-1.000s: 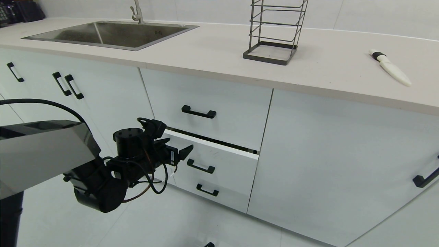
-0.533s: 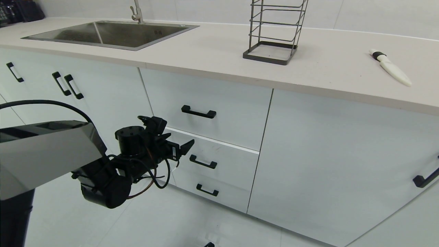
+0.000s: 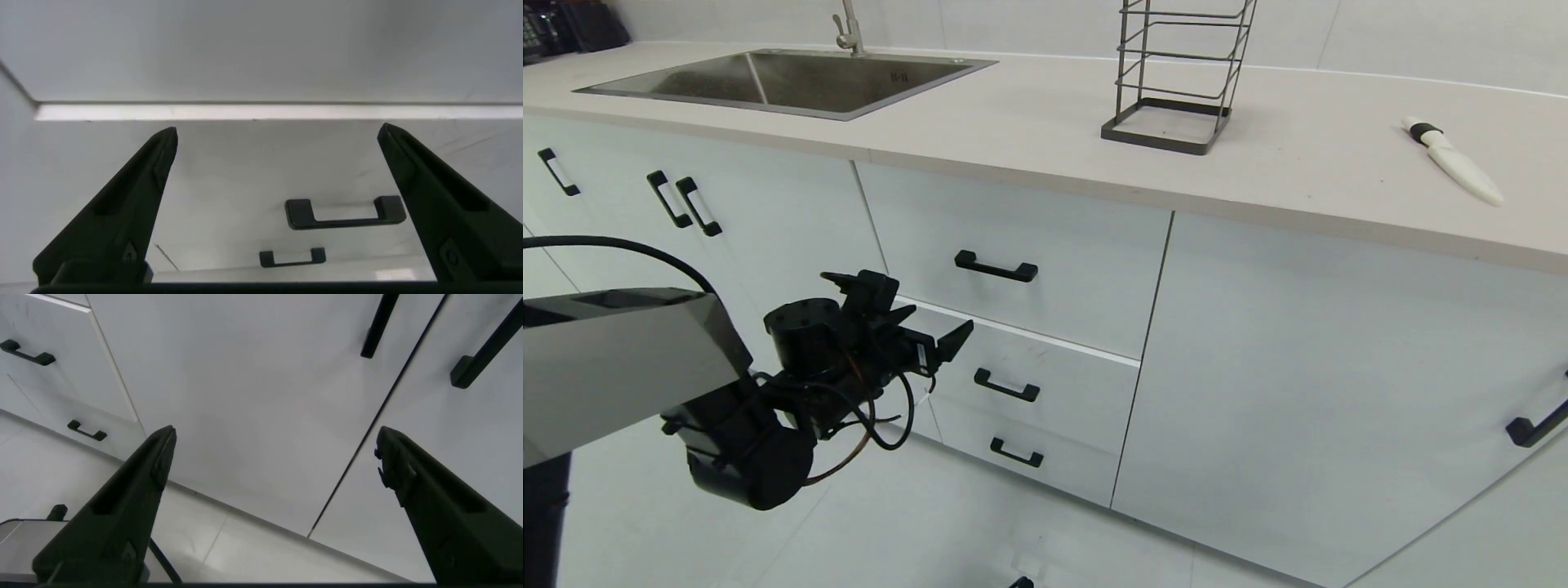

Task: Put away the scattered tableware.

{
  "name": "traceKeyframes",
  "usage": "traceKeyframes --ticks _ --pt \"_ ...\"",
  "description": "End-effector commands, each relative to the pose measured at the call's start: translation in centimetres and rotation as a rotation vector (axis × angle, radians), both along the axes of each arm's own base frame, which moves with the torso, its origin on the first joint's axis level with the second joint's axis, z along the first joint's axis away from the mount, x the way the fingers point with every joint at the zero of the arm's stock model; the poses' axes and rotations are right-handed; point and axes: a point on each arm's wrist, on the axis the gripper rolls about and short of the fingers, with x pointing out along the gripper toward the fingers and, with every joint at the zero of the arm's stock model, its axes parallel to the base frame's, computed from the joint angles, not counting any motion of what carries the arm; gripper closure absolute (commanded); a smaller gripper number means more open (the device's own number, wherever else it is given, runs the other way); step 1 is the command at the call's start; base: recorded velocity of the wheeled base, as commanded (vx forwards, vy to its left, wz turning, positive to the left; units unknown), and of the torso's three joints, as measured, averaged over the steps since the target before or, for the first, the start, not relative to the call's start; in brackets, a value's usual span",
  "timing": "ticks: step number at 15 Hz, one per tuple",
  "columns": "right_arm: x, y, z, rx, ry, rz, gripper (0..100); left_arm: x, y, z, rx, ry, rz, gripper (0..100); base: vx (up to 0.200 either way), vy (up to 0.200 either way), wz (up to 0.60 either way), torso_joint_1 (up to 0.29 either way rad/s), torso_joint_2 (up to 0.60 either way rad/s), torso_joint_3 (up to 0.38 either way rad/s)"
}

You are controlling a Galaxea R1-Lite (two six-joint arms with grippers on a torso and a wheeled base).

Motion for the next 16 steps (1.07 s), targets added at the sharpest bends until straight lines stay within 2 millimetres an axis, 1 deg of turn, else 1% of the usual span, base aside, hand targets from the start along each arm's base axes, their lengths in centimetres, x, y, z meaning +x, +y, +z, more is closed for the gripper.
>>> traceKeyframes --ticks 1,2,3,4,5,6,7,8,9,10,11,12,13,14,16 --pt "0.0 0.0 0.0 0.000 0.001 0.001 0 -2.7 2.0 4.1 -0.019 -0.088 0.025 0 0.000 0.000 0.00 0.000 0.00 0.000" --pt "0.0 0.0 0.0 0.000 0.001 0.001 0 -4.1 2.7 5.6 -0.026 -0.120 0.025 0 0.000 0.000 0.00 0.000 0.00 0.000" --pt "0.0 0.0 0.0 0.000 0.003 0.002 0 -7.1 3.9 8.0 -0.037 -0.182 0.031 0 0.000 0.000 0.00 0.000 0.00 0.000" --pt "0.0 0.0 0.0 0.000 0.001 0.002 0 -9.1 4.5 9.5 -0.045 -0.227 0.032 0 0.000 0.000 0.00 0.000 0.00 0.000" --pt "0.0 0.0 0.0 0.000 0.003 0.002 0 -11.1 5.0 10.8 -0.055 -0.270 0.038 0 0.000 0.000 0.00 0.000 0.00 0.000" --pt "0.0 0.0 0.0 0.000 0.003 0.002 0 -12.3 5.3 11.5 -0.062 -0.304 0.038 0 0.000 0.000 0.00 0.000 0.00 0.000" --pt "0.0 0.0 0.0 0.000 0.000 0.015 0 -14.8 5.7 12.6 -0.072 -0.353 0.038 0 0.000 0.000 0.00 0.000 0.00 0.000" --pt "0.0 0.0 0.0 0.000 0.000 0.021 0 -16.1 5.9 13.0 -0.077 -0.379 0.038 0 0.000 0.000 0.00 0.000 0.00 0.000" --pt "0.0 0.0 0.0 0.000 0.000 0.021 0 -18.1 6.3 13.2 -0.084 -0.413 0.040 0 0.000 0.000 -0.60 0.007 0.00 0.002" --pt "0.0 0.0 0.0 0.000 0.000 0.021 0 -19.8 6.7 13.0 -0.089 -0.428 0.042 0 0.000 0.000 -0.60 0.002 0.00 0.007" --pt "0.0 0.0 0.0 0.000 0.000 0.022 0 -20.8 6.9 12.7 -0.089 -0.431 0.044 0 0.000 0.000 -0.60 -0.002 0.00 0.002" --pt "0.0 0.0 0.0 0.000 0.000 0.022 0 -23.2 7.5 11.6 -0.085 -0.431 0.060 0 0.000 0.000 -0.60 -0.002 0.00 0.007" --pt "0.0 0.0 0.0 0.000 -0.002 0.022 0 -24.7 7.9 11.0 -0.086 -0.436 0.077 0 0.000 0.000 -0.60 0.007 0.00 0.002" --pt "0.0 0.0 0.0 0.000 -0.002 0.022 0 -25.5 8.2 10.8 -0.083 -0.434 0.101 0 0.000 0.000 -0.60 0.002 0.00 -0.007" --pt "0.0 0.0 0.0 0.000 0.000 0.022 0 -28.0 9.0 10.2 -0.067 -0.417 0.170 0 0.000 0.000 0.00 0.000 0.00 0.000"
